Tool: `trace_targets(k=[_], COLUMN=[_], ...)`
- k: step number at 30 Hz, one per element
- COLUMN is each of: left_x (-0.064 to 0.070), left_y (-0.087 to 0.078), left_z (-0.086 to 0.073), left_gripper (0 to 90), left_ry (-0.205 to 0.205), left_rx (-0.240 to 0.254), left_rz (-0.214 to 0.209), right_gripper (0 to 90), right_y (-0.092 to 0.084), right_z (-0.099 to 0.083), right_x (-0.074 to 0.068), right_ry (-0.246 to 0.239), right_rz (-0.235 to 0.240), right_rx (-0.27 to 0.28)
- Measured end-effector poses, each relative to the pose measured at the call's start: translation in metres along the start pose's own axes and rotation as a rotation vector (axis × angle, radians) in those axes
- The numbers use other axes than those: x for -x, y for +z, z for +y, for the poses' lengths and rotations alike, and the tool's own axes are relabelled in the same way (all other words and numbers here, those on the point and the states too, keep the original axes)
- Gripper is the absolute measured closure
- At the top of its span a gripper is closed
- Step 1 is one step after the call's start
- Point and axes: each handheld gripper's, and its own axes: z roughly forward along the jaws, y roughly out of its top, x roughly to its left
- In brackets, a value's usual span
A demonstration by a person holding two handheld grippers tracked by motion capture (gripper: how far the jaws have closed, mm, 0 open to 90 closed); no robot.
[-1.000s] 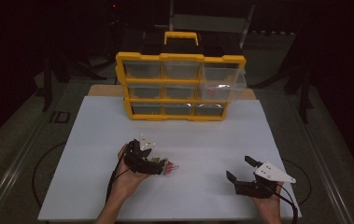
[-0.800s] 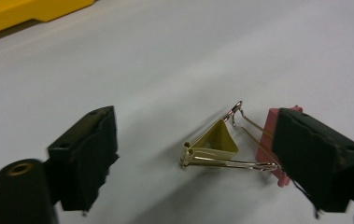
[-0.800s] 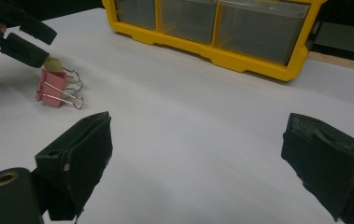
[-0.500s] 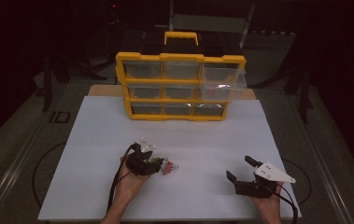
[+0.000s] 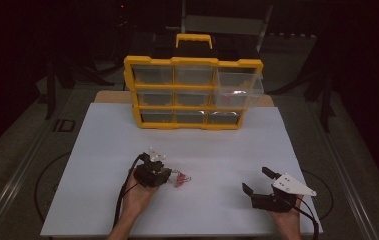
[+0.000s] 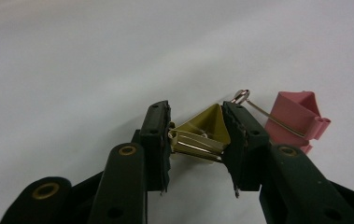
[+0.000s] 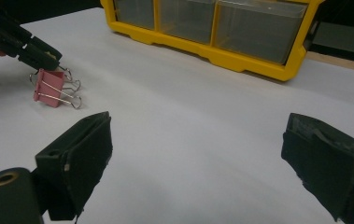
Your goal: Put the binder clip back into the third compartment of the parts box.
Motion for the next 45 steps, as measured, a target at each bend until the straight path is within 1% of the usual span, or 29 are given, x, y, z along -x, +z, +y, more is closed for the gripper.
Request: trace_targets(k=[1, 3, 8, 9, 13, 16, 19, 21, 25, 26, 28, 32, 37, 39, 43, 45], left_x=[-0.001, -0.002, -0.007, -0.010, -0.015, -0.020, -0.025, -0.028, -0.034, -0.036, -0.038, -0.043, -0.047, -0.049, -0.052, -0.053], left_y=[-0.001, -0.003, -0.009, -0.012, -0.019, -0.027, -0.033, -0.037, -0.045, -0.048, -0.051, -0.057, -0.065, -0.069, -0.075, -0.077], left_z=[0.000, 0.002, 0.007, 0.009, 0.014, 0.020, 0.025, 0.029, 0.036, 0.038, 0.042, 0.047, 0.052, 0.056, 0.061, 0.064], left_gripper=[64.4, 64.5, 64.6, 64.6, 64.6, 64.6, 64.6, 64.6, 64.6, 64.6, 64.6, 64.6, 64.6, 64.6, 64.6, 64.6], left_ry=[0.002, 0.012, 0.021, 0.024, 0.022, 0.032, 0.041, 0.054, 0.065, 0.076, 0.087, 0.093, 0.110, 0.117, 0.134, 0.137], left_rx=[0.003, 0.010, 0.030, 0.039, 0.066, 0.083, 0.095, 0.101, 0.127, 0.129, 0.141, 0.154, 0.163, 0.175, 0.181, 0.185], left_rz=[-0.004, 0.001, 0.002, -0.003, -0.002, 0.002, -0.002, -0.008, -0.038, -0.039, -0.047, -0.069, -0.084, -0.096, -0.106, -0.115], right_gripper=[8.4, 8.4, 8.4, 8.4, 8.4, 8.4, 8.4, 8.4, 8.4, 8.4, 8.4, 8.4, 8.3, 8.4, 8.4, 8.3], right_y=[0.000, 0.000, 0.001, 0.001, 0.001, 0.001, 0.002, 0.002, 0.002, 0.002, 0.003, 0.003, 0.005, 0.006, 0.004, 0.003], right_z=[0.000, 0.000, 0.000, 0.000, 0.000, 0.000, 0.001, 0.001, 0.001, 0.001, 0.001, 0.002, 0.003, 0.004, 0.006, 0.009], right_x=[0.000, 0.000, 0.000, 0.000, 0.000, 0.000, 0.000, 0.000, 0.001, 0.001, 0.002, 0.002, 0.004, 0.004, 0.005, 0.005], right_ry=[0.000, 0.002, 0.002, 0.002, 0.000, 0.000, -0.004, -0.003, -0.006, -0.004, 0.000, 0.001, 0.007, 0.004, -0.001, 0.004], right_rz=[0.001, 0.001, 0.003, 0.004, 0.006, 0.007, 0.010, 0.012, 0.014, 0.015, 0.018, 0.025, 0.036, 0.035, 0.036, 0.040], right_rx=[0.000, 0.001, 0.001, 0.001, 0.002, 0.005, 0.004, 0.005, 0.009, 0.010, 0.013, 0.021, 0.038, 0.038, 0.047, 0.052])
